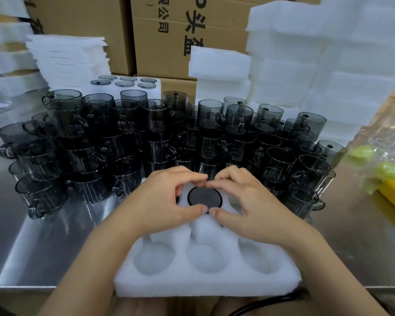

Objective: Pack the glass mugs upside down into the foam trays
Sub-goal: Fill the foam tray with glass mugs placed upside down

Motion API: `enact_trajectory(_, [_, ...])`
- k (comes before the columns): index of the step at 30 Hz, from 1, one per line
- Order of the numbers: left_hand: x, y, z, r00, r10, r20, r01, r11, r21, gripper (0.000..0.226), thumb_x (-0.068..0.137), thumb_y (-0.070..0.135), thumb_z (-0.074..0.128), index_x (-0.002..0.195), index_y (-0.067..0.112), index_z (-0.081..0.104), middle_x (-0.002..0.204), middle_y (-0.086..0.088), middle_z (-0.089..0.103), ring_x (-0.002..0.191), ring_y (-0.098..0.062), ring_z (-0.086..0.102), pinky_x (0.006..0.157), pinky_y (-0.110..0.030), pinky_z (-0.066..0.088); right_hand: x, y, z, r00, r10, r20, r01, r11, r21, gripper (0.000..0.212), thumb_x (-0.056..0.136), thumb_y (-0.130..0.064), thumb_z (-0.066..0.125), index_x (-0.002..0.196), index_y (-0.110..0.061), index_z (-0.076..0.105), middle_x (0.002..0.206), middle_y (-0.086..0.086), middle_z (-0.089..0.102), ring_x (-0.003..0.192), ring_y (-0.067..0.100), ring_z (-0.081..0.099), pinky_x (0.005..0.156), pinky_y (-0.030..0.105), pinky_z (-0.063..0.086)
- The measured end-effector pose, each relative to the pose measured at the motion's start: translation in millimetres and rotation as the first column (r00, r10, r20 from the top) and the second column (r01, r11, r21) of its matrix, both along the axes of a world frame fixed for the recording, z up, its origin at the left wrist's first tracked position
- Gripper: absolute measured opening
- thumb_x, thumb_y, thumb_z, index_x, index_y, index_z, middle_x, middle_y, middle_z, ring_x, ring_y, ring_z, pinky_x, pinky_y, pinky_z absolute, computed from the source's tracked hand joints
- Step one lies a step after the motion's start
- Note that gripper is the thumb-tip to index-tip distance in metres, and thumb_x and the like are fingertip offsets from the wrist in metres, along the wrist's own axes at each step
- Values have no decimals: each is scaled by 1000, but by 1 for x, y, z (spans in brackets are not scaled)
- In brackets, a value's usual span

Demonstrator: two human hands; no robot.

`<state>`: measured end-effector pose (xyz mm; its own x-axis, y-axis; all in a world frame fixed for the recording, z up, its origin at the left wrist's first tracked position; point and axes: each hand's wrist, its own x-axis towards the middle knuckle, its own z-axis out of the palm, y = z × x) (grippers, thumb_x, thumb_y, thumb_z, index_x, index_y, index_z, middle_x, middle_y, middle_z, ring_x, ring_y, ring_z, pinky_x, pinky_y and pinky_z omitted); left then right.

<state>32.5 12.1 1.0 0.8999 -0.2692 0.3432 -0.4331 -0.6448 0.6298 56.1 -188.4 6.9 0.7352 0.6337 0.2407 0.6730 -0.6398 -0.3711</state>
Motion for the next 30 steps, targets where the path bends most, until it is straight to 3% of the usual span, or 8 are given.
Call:
enact_trajectory(3, [1,0,0,1000,10,-9,-10,1000,-4,50,70,37,79,118,32,65,95,26,59,65,2,46,62,-7,36,-4,1,2,987,-117,113,106,990,96,51,85,-54,51,127,-24,58,113,-12,51,107,7,43,98,31,34])
enact_trajectory(6, [0,1,0,999,21,-34,-22,999,-24,48,71,35,79,116,33,65,95,28,59,64,0,46,61,-7,36,1,-13,12,833,-458,311,367,877,310,50,85,-52,49,116,-16,66,101,2,61,96,23,52,87,39,39])
enact_trajectory(8, [-1,1,-1,999,24,-48,-26,999,-47,45,71,30,79,114,34,66,95,25,60,61,-1,45,59,-8,36,9,-31,19,697,-616,367,550,788,276,42,86,-42,59,116,-14,67,106,8,59,101,32,50,89,41,35])
enact_trajectory(11, [-2,0,0,998,20,-60,-23,998,-58,43,71,29,79,111,36,66,94,26,59,61,-2,44,58,-9,36,20,-51,22,620,-674,402,699,707,108,42,82,-35,65,116,-11,67,114,10,53,107,35,42,89,43,30])
enact_trajectory(19, [-3,-1,1,997,13,-80,-18,998,-63,40,72,26,80,108,38,66,87,35,54,60,-2,45,57,-7,36,29,-54,13,626,-635,453,703,711,24,25,84,-27,66,100,-9,73,114,11,54,105,35,40,84,43,29])
enact_trajectory(23, [-2,0,0,996,16,-86,-22,998,-66,41,72,28,80,108,38,66,94,26,56,60,-4,43,57,-9,35,29,-52,13,648,-607,459,659,750,61,14,80,-20,71,88,-8,73,108,12,56,100,37,43,81,44,32])
enact_trajectory(30, [-1,1,-1,996,12,-89,-18,998,-67,40,71,32,78,108,41,65,94,28,55,61,-4,43,58,-10,36,24,-45,13,677,-582,451,588,796,144,12,78,-16,74,84,-6,73,105,13,58,95,38,44,83,44,33])
